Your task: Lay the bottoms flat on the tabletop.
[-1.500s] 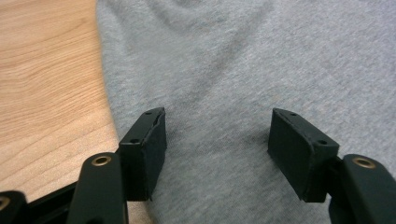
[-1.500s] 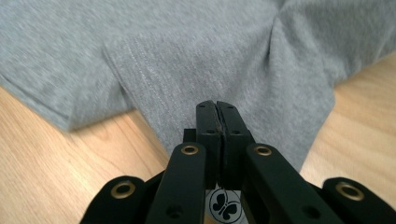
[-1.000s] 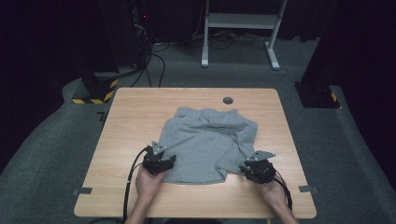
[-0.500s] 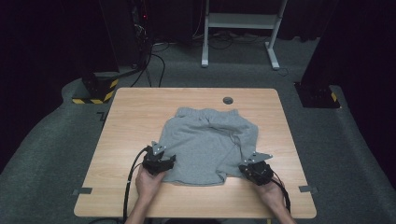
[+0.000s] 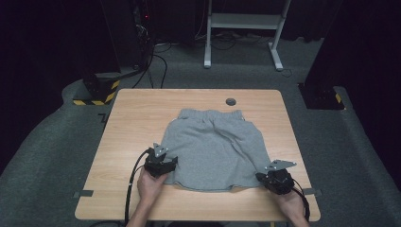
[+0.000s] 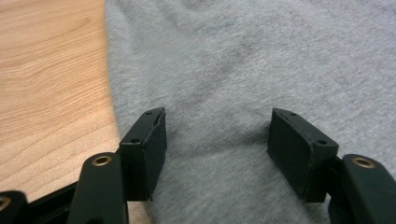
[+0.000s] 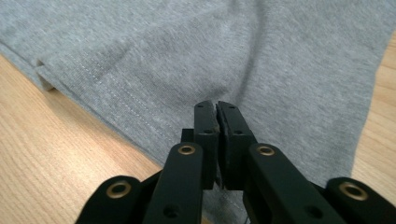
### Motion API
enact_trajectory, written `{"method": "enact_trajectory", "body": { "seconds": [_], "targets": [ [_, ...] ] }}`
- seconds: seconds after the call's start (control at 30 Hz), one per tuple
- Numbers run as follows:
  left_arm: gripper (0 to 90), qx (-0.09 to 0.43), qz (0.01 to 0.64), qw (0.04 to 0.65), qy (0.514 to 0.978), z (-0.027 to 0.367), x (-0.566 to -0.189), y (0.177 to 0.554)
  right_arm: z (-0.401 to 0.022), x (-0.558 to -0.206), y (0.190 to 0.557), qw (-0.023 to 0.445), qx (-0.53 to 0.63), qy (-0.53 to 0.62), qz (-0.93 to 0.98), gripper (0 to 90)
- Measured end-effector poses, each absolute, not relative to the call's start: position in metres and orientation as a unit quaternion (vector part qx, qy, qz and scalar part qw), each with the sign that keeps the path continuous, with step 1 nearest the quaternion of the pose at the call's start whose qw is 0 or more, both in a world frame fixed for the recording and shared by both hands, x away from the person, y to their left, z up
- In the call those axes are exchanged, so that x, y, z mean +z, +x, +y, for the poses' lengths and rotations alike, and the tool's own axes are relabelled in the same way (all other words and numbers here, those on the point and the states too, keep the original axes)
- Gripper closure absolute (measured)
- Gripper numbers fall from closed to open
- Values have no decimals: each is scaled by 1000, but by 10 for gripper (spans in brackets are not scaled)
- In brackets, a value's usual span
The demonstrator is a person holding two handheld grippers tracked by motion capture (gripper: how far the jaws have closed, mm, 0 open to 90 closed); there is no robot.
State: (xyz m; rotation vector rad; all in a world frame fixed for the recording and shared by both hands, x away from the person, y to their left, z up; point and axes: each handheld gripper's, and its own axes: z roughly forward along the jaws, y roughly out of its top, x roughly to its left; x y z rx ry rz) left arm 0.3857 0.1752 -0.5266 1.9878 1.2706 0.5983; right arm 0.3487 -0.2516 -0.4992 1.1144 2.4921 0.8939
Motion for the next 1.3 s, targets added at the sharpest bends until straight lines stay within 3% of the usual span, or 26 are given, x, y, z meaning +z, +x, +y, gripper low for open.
{"method": "enact_trajectory", "body": {
  "seconds": [0.17,0.33,0.5,0.67,0.77,1.13,1.3],
  "targets": [
    [374,231,489,346,766,175,-526,386,-237,-492,354,138,342,379,849,685],
    [374,231,489,346,766,175,-526,386,-205,-491,364,129,359,358,852,638],
    [374,231,489,346,766,175,-526,386,-179,-503,373,126,331,340,871,655],
    [374,231,490,346,766,175,-527,386,-173,-508,372,120,313,324,885,838],
    [375,232,489,346,767,175,-526,386,-169,-507,367,121,306,306,893,868],
    [378,232,489,346,766,175,-526,386,-168,-495,350,105,336,270,896,858],
    [378,231,489,346,767,175,-526,386,-174,-503,348,102,337,280,893,738]
  ]
}}
